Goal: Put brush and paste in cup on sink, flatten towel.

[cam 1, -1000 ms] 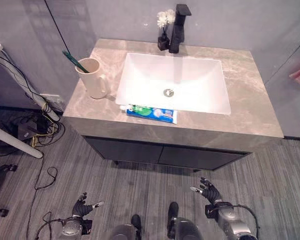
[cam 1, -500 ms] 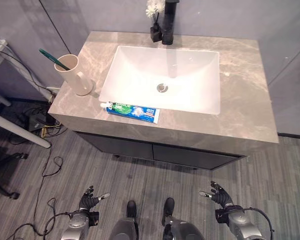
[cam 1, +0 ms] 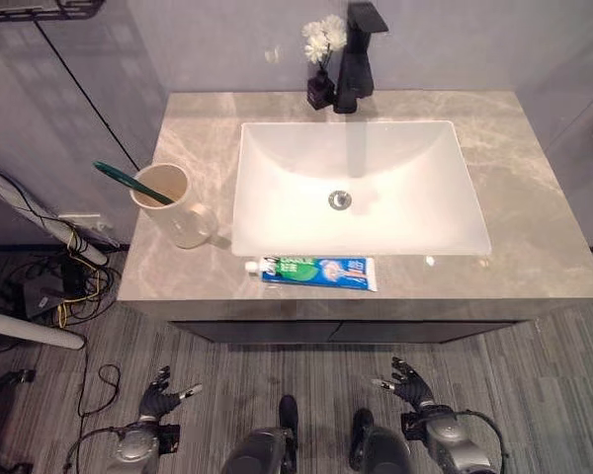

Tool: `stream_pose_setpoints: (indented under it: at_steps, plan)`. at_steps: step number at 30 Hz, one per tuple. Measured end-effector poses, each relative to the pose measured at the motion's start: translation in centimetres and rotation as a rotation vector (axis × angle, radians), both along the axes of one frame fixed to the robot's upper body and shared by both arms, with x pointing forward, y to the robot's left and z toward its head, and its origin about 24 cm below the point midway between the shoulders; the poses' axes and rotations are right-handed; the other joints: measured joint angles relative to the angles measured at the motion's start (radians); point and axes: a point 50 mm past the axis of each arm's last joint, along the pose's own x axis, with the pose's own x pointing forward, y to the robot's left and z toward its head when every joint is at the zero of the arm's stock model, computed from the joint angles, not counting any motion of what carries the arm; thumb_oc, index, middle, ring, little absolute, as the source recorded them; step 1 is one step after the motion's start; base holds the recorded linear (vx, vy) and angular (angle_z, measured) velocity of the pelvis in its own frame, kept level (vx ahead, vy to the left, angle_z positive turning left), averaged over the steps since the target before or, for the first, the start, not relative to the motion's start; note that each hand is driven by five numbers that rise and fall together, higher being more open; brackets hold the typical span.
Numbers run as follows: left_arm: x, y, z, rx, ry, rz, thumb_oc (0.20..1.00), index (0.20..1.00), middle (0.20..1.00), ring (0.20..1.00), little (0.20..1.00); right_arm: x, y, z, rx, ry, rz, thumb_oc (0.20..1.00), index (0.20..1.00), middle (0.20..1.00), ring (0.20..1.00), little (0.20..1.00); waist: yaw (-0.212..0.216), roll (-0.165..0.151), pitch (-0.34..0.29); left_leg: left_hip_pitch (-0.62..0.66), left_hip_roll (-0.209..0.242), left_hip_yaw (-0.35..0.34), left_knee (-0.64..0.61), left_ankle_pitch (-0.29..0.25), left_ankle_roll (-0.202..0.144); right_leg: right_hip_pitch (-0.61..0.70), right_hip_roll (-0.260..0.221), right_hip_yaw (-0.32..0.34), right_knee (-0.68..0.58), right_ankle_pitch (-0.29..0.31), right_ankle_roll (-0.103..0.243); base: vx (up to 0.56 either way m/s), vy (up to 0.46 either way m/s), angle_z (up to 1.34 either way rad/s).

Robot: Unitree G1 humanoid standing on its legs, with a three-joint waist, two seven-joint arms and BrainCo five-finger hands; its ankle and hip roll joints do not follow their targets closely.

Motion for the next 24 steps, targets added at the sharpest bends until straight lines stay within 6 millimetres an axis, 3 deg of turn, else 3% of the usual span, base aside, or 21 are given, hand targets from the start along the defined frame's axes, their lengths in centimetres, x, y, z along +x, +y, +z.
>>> stream_pose_setpoints:
  at_steps: [1,2,4,7,8,10,13,15,20,24]
  plan:
    - [-0.4,-0.1,-0.3,-0.015,0.016,-0.001,1.000,1.000,1.000,1.000,1.000,-0.2,-0.2,-0.1,-0.003,0.004,-0.003,1.000,1.000,1.000,1.000,1.000,-0.003,-0.004,-0.002,0.011,-0.009,-0.002,-0.009,0.006,0.003,0.019,0.053,0.034,-0.077,-0.010,0.000,0.14,-0.102,0.02]
    - [-0.6,-0.4,-0.6,-0.030,0.026,0.002,1.000,1.000,1.000,1.000,1.000,-0.3,-0.3,-0.1,-0.006,0.010,-0.004,1.000,1.000,1.000,1.000,1.000,0.003,-0.006,-0.004,0.021,-0.014,0.002,-0.016,0.006,0.003,0.039,0.054,0.006,-0.147,-0.007,-0.001,0.14,-0.100,-0.02]
    - [-0.9,-0.9,-1.0,-0.047,0.045,-0.013,1.000,1.000,1.000,1.000,1.000,-0.1,-0.3,-0.1,-0.008,0.006,-0.004,1.000,1.000,1.000,1.000,1.000,-0.001,-0.007,-0.007,0.025,-0.024,0.003,-0.017,0.005,0.002,0.071,0.040,-0.015,-0.329,0.037,0.044,0.07,-0.080,-0.07]
    - [-0.4,-1.0,-0.7,-0.043,0.031,-0.036,1.000,1.000,1.000,1.000,1.000,-0.2,-0.4,-0.1,-0.011,0.012,-0.004,1.000,1.000,1.000,1.000,1.000,-0.006,-0.013,-0.010,0.034,-0.034,-0.011,-0.012,0.004,0.002,0.065,-0.012,0.026,-0.381,0.118,0.079,0.09,-0.169,0.11]
    - [-0.3,-1.0,-0.6,-0.039,0.028,-0.039,1.000,1.000,1.000,1.000,1.000,-0.3,-0.4,-0.2,-0.011,0.015,-0.004,1.000,1.000,1.000,1.000,1.000,-0.008,-0.013,-0.011,0.040,-0.033,-0.022,-0.012,0.004,0.002,0.069,-0.014,0.054,-0.379,0.122,0.081,0.07,-0.233,0.25]
    - [-0.1,-1.0,-0.4,-0.035,0.020,-0.045,1.000,1.000,1.000,1.000,1.000,-0.6,-0.4,-0.3,-0.015,0.025,0.002,1.000,1.000,1.000,1.000,1.000,-0.003,-0.023,-0.029,0.043,-0.031,-0.029,-0.013,0.000,-0.005,0.073,-0.003,0.037,-0.356,0.120,0.080,0.05,-0.155,0.27]
    - [-1.4,-0.4,-0.7,-0.015,0.062,-0.050,1.000,1.000,1.000,1.000,1.000,-0.8,-0.8,-0.4,-0.028,0.029,-0.002,1.000,1.000,1.000,1.000,1.000,0.001,-0.074,-0.070,0.043,-0.045,-0.033,-0.016,-0.004,-0.011,0.113,0.019,0.022,-0.371,0.129,0.062,0.06,-0.165,0.13]
    - [-1.7,-0.5,-0.8,0.010,0.090,-0.094,1.000,1.000,1.000,1.000,1.000,-1.1,-1.5,-0.4,-0.048,0.039,-0.004,1.000,1.000,1.000,1.000,1.000,-0.004,-0.084,-0.080,0.044,-0.049,-0.053,-0.019,-0.003,-0.012,0.170,0.028,0.012,-0.436,0.137,0.052,0.05,-0.116,0.19]
    - [-1.0,-1.0,0.4,0.098,0.095,-0.303,1.000,1.000,1.000,1.000,1.000,-2.2,-3.9,-0.5,-0.113,0.071,-0.037,1.000,1.000,1.000,1.000,1.000,-0.007,-0.045,-0.107,0.044,-0.008,-0.060,-0.049,0.022,-0.048,0.216,0.082,-0.002,-0.542,0.181,-0.001,0.05,-0.112,0.02]
    - [-0.3,-0.9,1.8,0.133,0.059,-0.398,1.000,1.000,1.000,1.000,1.000,-3.1,-4.8,-0.6,-0.137,0.100,-0.039,1.000,1.000,1.000,1.000,1.000,-0.015,-0.016,-0.112,0.067,0.024,-0.060,-0.082,0.040,-0.073,0.225,0.114,-0.003,-0.549,0.179,-0.016,0.03,-0.045,-0.05]
